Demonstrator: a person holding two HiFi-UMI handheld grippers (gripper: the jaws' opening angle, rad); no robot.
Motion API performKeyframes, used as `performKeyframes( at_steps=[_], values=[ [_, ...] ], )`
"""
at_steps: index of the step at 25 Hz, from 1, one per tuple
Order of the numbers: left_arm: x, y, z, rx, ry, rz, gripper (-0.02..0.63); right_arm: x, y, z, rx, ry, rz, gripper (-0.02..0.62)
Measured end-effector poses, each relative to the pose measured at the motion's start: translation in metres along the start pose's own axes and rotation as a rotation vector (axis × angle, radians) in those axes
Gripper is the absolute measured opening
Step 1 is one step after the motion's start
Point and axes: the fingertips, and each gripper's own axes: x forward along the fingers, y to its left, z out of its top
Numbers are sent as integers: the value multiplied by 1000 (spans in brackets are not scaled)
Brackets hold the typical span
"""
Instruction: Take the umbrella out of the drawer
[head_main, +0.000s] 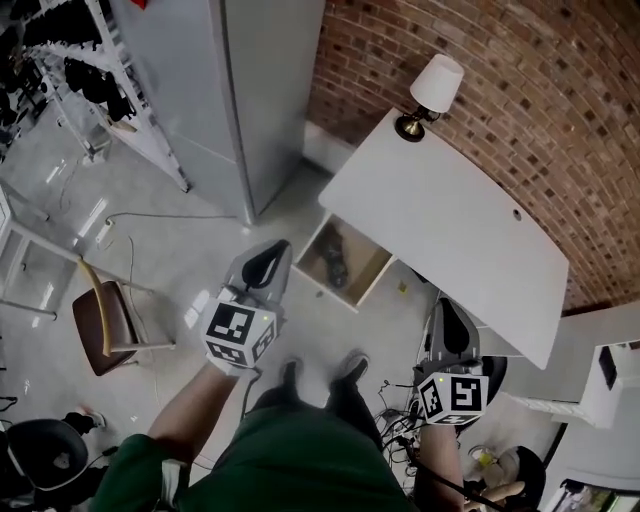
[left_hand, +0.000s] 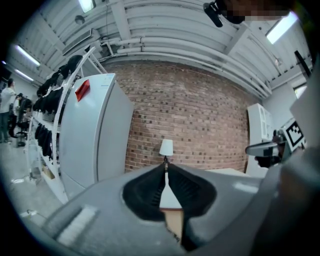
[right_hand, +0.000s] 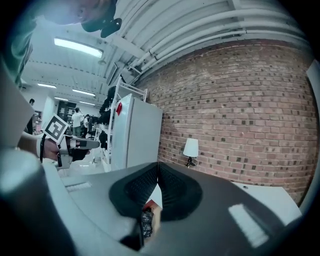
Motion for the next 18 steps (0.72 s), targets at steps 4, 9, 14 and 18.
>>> performKeyframes(
  at_steps=[4, 9, 14, 18],
  values=[
    [17, 11, -6, 1, 16, 64, 15, 44, -8, -6, 3, 3, 85, 0],
    [35, 20, -14, -4, 40, 182, 17, 104, -19, -13, 10, 7, 233, 2],
    [58, 19, -29, -15, 59, 278, 21, 161, -29, -21, 12, 15, 378, 1],
    [83, 11, -54, -55, 89, 325, 31, 192, -43, -41, 16, 50, 460, 0]
  ],
)
